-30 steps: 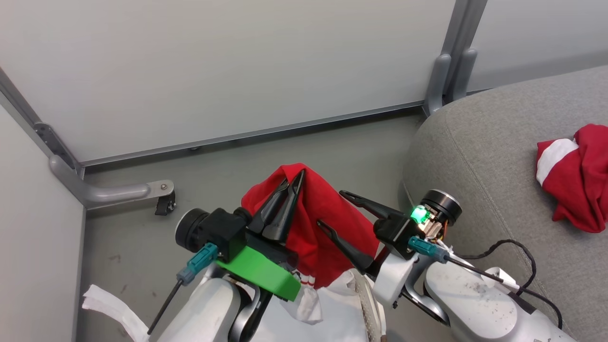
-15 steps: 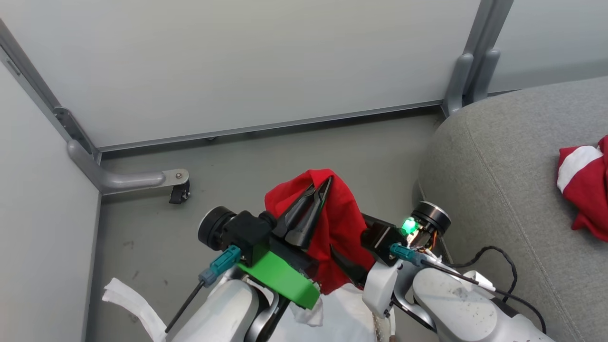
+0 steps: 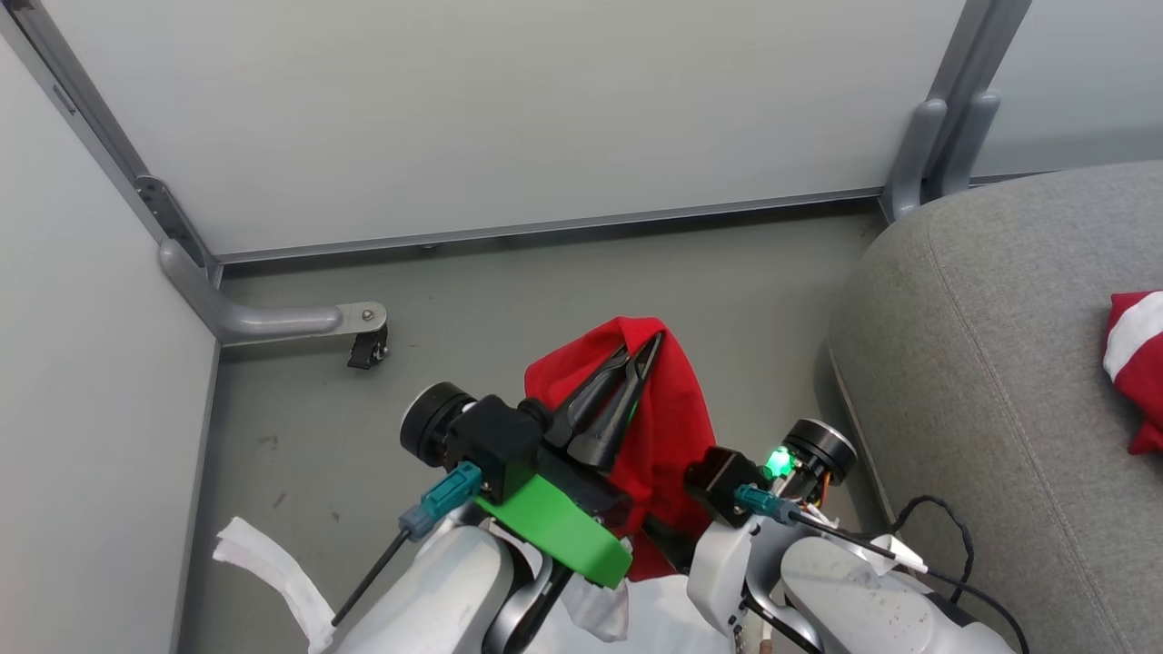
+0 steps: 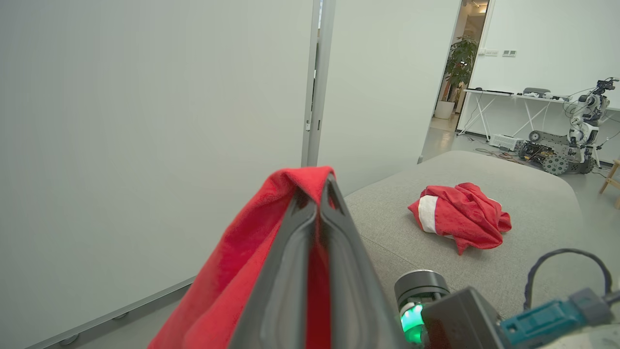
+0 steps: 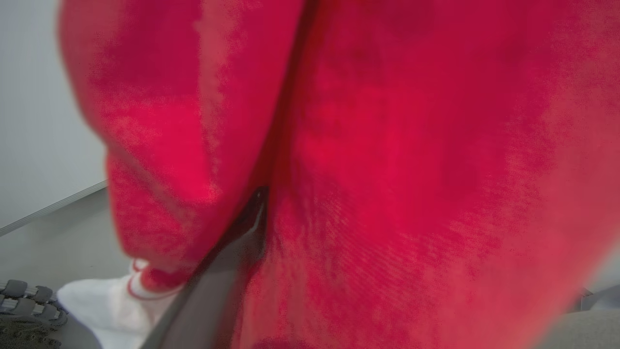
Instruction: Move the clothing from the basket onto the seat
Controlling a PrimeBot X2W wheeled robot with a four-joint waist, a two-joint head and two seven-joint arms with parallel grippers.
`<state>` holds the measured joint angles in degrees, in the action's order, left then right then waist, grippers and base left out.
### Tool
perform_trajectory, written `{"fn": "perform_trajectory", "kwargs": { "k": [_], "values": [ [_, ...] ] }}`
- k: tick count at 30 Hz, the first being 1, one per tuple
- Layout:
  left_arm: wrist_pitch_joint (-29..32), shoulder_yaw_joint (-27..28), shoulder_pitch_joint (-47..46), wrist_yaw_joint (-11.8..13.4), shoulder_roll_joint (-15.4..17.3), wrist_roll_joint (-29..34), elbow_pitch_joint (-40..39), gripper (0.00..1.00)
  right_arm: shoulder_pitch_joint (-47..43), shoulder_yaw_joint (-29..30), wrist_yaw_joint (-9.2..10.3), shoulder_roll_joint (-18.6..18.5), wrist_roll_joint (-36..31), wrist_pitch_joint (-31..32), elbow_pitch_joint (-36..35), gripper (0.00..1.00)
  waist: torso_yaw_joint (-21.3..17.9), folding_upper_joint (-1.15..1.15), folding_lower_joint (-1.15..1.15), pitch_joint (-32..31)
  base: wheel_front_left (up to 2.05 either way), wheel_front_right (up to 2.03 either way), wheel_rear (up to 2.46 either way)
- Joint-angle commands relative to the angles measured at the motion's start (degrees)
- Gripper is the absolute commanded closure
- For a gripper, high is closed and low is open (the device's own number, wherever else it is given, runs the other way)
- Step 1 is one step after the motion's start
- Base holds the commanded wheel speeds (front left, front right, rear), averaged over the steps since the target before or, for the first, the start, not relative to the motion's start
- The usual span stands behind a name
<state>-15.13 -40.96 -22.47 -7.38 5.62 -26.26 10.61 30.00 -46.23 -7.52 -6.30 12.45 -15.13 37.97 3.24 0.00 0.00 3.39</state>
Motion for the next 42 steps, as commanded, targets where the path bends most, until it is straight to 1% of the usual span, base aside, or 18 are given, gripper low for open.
{"fn": "perform_trajectory", "kwargs": {
  "k": [1, 7, 8, 9, 18, 21, 22, 23, 27, 31, 35, 42],
  "values": [
    [0.0, -0.1, -1.0, -0.2, -0.3, -0.4, -0.3, 1.0, -0.7, 0.3, 0.06, 0.0, -0.2, 0.0, 0.6, 0.0, 0.3, 0.0, 0.0, 0.2, 0.0, 0.0, 0.0],
    [0.0, -0.4, -1.4, -0.2, -0.3, -0.4, -0.3, 1.0, -1.5, 1.3, 0.06, 0.7, -0.5, 0.0, 1.6, 0.0, 0.9, 0.0, 0.0, 0.7, 0.0, 0.0, 0.0],
    [0.0, -0.4, -1.4, -0.2, -0.2, -0.4, -0.3, 1.0, -1.5, 1.4, 0.06, 0.7, -0.4, 0.0, 1.6, 0.56, 0.9, 0.0, 0.0, 0.7, 0.0, 0.0, 0.0],
    [0.0, -0.3, -1.4, -0.2, -0.2, -0.5, -0.2, 1.0, -1.6, 1.4, 0.06, 0.8, -0.4, 0.0, 1.6, 1.0, 0.9, 0.0, 0.0, 0.8, 0.0, 0.0, 0.0],
    [0.0, 0.4, -1.1, -0.2, -0.2, -0.2, 0.3, 1.0, -1.5, 2.0, 0.06, 0.7, -0.1, 0.0, 0.6, 1.0, 0.4, 0.0, 0.0, 0.9, 0.0, 0.0, 0.0],
    [0.0, 1.5, -0.8, -0.2, -0.3, 0.2, 0.3, 0.99, -1.7, 2.6, 0.06, 0.6, -0.3, 0.0, 0.0, 1.0, 0.0, 0.0, 0.0, 1.0, 0.0, 0.0, 0.0],
    [0.0, 1.9, -0.3, -0.2, -0.4, 0.1, 0.5, 0.35, -1.8, 2.9, 0.06, 0.6, -0.4, 0.0, -0.2, 1.0, -0.2, 0.0, 0.0, 1.1, 0.0, 0.0, 0.0],
    [0.0, 2.3, -0.1, -0.2, -0.5, 0.1, 0.5, 0.0, -1.9, 3.2, 0.06, 0.6, -0.4, 0.0, -0.4, 1.0, -0.4, 0.0, 0.0, 1.1, 0.0, 0.0, 0.0],
    [0.0, 3.3, 0.9, -0.2, -0.2, 0.9, 0.8, 0.0, -2.6, 4.2, 0.06, 0.6, -0.6, 0.0, -1.2, 1.0, -2.1, 0.0, 0.0, 1.2, 0.0, 0.0, 0.0],
    [0.0, 4.2, 1.5, -0.2, 0.3, 1.5, 1.4, 0.0, -3.0, 5.2, 0.06, 0.7, -0.7, 0.0, -2.0, 1.0, -4.8, 0.0, 0.0, 1.1, 0.0, 0.0, 0.0],
    [0.0, 4.8, 2.2, -0.2, 0.7, 1.9, 2.1, 0.0, -3.8, 6.6, 0.07, 0.8, -0.8, 0.0, -3.2, 1.0, -8.6, 0.0, 0.0, 1.1, 0.0, 0.0, 0.0],
    [0.0, 6.3, 3.5, -0.2, 2.1, 2.5, 3.9, 0.0, -5.3, 9.2, 0.06, 0.6, -1.6, 0.0, -5.6, 1.0, -17.6, 0.0, 0.0, 1.3, 0.0, 0.0, 0.0]
  ]
}}
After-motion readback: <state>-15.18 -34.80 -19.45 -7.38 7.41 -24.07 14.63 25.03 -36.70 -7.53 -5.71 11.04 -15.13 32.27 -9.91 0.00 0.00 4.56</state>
